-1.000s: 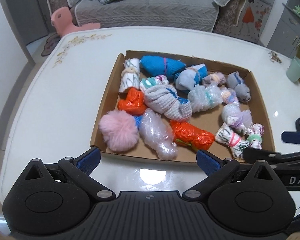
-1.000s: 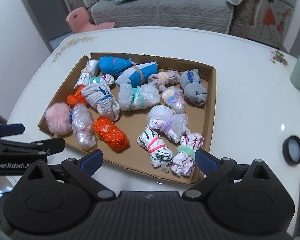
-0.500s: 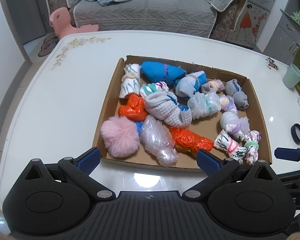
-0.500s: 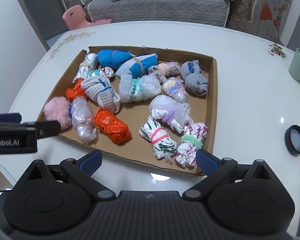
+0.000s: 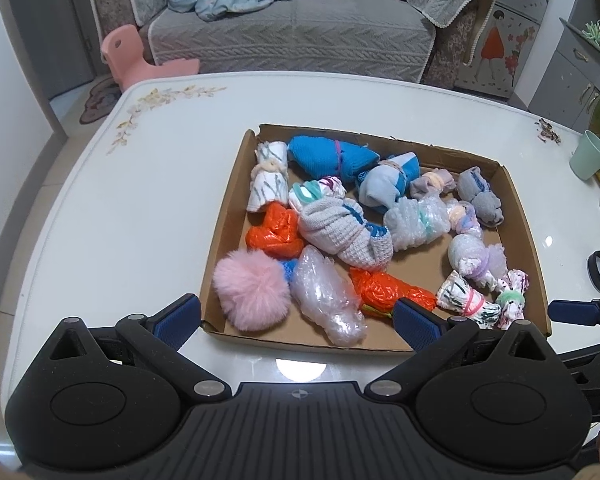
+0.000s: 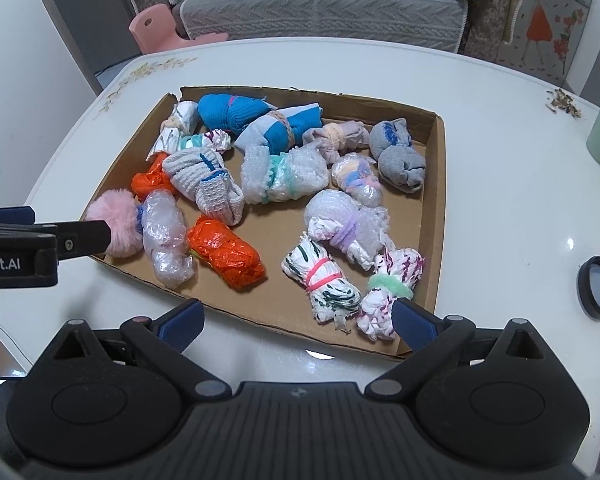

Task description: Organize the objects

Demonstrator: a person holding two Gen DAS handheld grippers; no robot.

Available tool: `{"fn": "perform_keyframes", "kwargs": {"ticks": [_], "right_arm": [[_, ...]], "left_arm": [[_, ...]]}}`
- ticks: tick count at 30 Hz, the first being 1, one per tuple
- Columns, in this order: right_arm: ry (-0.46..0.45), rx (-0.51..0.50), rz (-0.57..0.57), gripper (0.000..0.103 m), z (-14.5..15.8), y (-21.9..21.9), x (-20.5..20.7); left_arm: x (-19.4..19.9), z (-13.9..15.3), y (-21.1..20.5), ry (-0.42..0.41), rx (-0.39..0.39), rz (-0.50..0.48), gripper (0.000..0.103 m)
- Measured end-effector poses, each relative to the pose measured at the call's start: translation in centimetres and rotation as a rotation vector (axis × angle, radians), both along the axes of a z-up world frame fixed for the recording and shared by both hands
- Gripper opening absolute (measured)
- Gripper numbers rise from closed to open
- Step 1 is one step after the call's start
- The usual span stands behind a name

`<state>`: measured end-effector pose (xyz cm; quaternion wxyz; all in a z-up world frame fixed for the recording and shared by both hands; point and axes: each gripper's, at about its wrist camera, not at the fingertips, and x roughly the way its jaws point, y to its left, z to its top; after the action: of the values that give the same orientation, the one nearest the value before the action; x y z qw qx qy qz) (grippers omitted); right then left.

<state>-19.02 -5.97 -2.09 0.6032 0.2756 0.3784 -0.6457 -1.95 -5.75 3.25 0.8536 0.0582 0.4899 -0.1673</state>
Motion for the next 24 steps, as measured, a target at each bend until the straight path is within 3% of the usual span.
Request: {"fn": "perform_keyframes", "kwargs": {"ticks": [24], "right_arm": [[0.013, 0.024, 0.030, 0.100, -0.55, -0.40, 0.83]], "left_arm": [[0.62, 0.24, 0.38, -0.014, 0.009, -0.017, 0.102]]}}
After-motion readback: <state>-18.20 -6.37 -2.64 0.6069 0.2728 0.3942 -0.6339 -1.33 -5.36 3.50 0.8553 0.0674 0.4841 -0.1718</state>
